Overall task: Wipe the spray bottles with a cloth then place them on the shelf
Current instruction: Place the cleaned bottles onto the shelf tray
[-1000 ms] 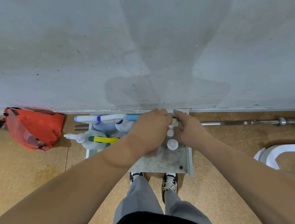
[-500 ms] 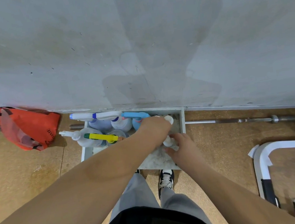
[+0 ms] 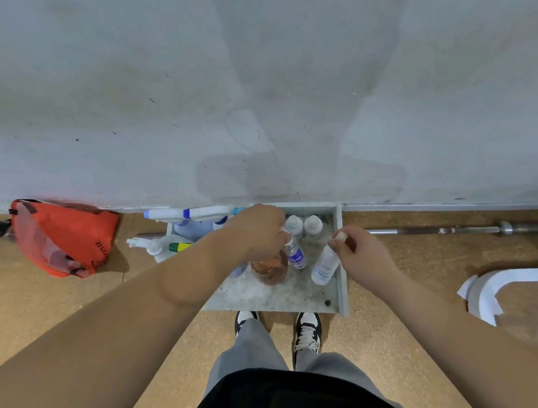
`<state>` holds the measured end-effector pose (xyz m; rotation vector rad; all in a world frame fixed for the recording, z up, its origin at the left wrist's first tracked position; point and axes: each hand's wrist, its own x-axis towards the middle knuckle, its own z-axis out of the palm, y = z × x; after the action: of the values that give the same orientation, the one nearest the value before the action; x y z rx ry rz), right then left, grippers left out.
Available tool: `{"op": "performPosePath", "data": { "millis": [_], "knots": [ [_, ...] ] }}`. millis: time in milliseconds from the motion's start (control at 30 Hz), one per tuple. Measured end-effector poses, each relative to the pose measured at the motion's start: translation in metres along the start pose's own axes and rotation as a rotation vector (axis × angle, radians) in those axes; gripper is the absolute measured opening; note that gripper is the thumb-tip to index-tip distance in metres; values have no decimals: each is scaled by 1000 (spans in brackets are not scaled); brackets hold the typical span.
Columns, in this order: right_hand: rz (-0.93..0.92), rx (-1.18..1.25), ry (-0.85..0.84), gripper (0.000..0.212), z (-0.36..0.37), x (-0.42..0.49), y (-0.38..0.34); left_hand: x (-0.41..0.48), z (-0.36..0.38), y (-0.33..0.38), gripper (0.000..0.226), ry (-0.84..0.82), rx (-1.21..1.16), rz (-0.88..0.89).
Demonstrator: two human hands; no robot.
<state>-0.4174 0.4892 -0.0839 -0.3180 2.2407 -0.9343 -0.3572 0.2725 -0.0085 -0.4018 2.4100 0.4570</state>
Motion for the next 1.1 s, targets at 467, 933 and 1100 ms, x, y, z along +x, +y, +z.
{"op": "performPosePath", "data": {
  "millis": [467,933,1100],
  "knots": [
    [48,132,-39,14,7,-6,6,12,24,25,33,-102,129,-21],
    [31,-110,-3,22,8,6,9,21,43,31,23,-89,199,-63],
    [13,-326,-14,23,16,7,5,16,43,30,18,-80,231,-75]
  ]
}}
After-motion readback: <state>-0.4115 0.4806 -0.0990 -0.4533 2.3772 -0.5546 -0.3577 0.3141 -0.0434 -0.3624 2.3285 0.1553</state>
